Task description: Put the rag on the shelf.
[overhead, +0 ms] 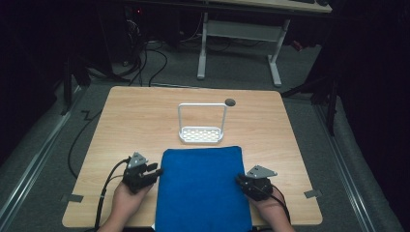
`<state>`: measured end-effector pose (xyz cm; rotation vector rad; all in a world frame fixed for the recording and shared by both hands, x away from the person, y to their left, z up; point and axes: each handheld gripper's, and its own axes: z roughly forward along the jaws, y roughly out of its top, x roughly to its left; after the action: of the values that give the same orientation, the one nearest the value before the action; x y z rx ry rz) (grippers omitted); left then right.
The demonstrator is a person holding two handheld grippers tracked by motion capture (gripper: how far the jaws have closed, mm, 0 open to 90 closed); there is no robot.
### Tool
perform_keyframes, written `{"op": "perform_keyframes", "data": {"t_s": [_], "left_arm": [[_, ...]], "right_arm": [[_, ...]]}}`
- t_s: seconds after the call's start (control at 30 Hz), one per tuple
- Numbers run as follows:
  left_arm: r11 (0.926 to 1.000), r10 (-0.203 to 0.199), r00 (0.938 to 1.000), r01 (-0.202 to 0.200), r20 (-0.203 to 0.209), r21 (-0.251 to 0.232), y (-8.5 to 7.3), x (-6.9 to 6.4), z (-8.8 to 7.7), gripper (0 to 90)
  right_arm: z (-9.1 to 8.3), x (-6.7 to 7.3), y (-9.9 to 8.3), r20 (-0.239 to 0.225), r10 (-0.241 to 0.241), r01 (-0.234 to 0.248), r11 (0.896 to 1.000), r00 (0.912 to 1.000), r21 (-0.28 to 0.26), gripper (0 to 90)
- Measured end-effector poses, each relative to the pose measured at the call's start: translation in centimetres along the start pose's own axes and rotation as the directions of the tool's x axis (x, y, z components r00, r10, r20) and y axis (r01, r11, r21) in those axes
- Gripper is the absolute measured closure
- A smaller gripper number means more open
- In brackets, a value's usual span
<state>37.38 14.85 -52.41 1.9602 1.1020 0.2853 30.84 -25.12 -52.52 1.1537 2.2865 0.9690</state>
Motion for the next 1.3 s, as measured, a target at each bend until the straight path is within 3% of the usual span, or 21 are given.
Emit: {"op": "perform_keyframes", "data": {"t_s": [0.17, 0.23, 0.33, 0.43, 0.5, 0.63, 0.7, 0.87, 0.9, 1.0, 1.13, 1.17, 1.3], "left_arm": [[0.9988, -0.047, 0.9977, 0.048, -0.049, 0.012, 2.3, 1.5, 3.3, 58.2], [0.9992, -0.038, 0.9970, 0.038, -0.068, 0.007, 2.8, 1.6, 3.9, 60.7], [0.9984, -0.053, 0.9977, 0.054, -0.041, 0.015, 2.9, 1.9, 4.6, 65.1], [0.9999, 0.000, 0.9995, 0.000, -0.030, 0.011, 2.8, 1.1, 4.9, 68.4], [0.9998, 0.014, 0.9994, -0.014, -0.032, 0.011, 2.8, 0.9, 5.0, 71.2], [0.9998, 0.010, 0.9995, -0.010, -0.030, 0.014, 2.8, 0.9, 5.0, 79.6], [0.9996, 0.023, 0.9992, -0.023, -0.032, 0.019, 2.8, 0.8, 5.1, 85.1], [0.9997, 0.012, 0.9997, -0.012, -0.021, 0.019, 2.8, 0.9, 5.1, 86.9], [0.9996, 0.022, 0.9995, -0.021, -0.021, 0.018, 2.7, 0.8, 5.0, 87.1], [0.9991, 0.038, 0.9992, -0.038, -0.010, 0.016, 2.7, 0.8, 4.9, 87.4], [0.9994, 0.033, 0.9994, -0.033, -0.003, 0.003, 2.6, 0.8, 4.7, 87.6], [0.9994, 0.035, 0.9994, -0.035, 0.003, -0.005, 2.6, 0.8, 4.7, 87.6], [0.9981, 0.048, 0.9988, -0.048, 0.003, -0.040, 2.4, 0.7, 4.3, 87.7]], "right_arm": [[-0.4, -0.3, -0.2, 0.004, 0.010, -0.010, 1.000, 0.9999, -0.012, 74.8], [-0.4, -0.4, -0.3, 0.005, 0.015, -0.015, 1.000, 0.9999, -0.019, 73.0], [-0.4, -0.5, -0.3, 0.003, 0.024, -0.024, 0.999, 0.9997, -0.030, 69.7], [-0.4, -0.7, 0.0, 0.000, 0.038, -0.038, 0.998, 0.9993, -0.057, 65.8], [-0.1, -1.1, 0.5, 0.003, 0.062, -0.062, 0.996, 0.9981, -0.068, 63.5], [0.8, -2.7, 2.5, 0.019, 0.136, -0.133, 0.986, 0.9905, -0.096, 58.9], [1.6, -3.7, 3.5, 0.052, 0.156, -0.150, 0.983, 0.9863, -0.109, 57.1], [5.1, -6.7, 5.0, 0.085, 0.260, -0.256, 0.965, 0.9618, -0.053, 53.6], [5.5, -6.9, 5.1, 0.083, 0.264, -0.261, 0.964, 0.9611, -0.044, 53.7], [6.7, -6.6, 5.4, 0.084, 0.245, -0.245, 0.969, 0.9658, -0.012, 60.3], [6.7, -6.1, 5.5, 0.067, 0.251, -0.251, 0.968, 0.9657, -0.012, 82.8], [6.5, -5.9, 5.5, 0.066, 0.238, -0.237, 0.971, 0.9691, -0.017, 87.1], [5.3, -4.6, 5.8, 0.066, 0.196, -0.190, 0.978, 0.9784, -0.086, 88.3]]}}
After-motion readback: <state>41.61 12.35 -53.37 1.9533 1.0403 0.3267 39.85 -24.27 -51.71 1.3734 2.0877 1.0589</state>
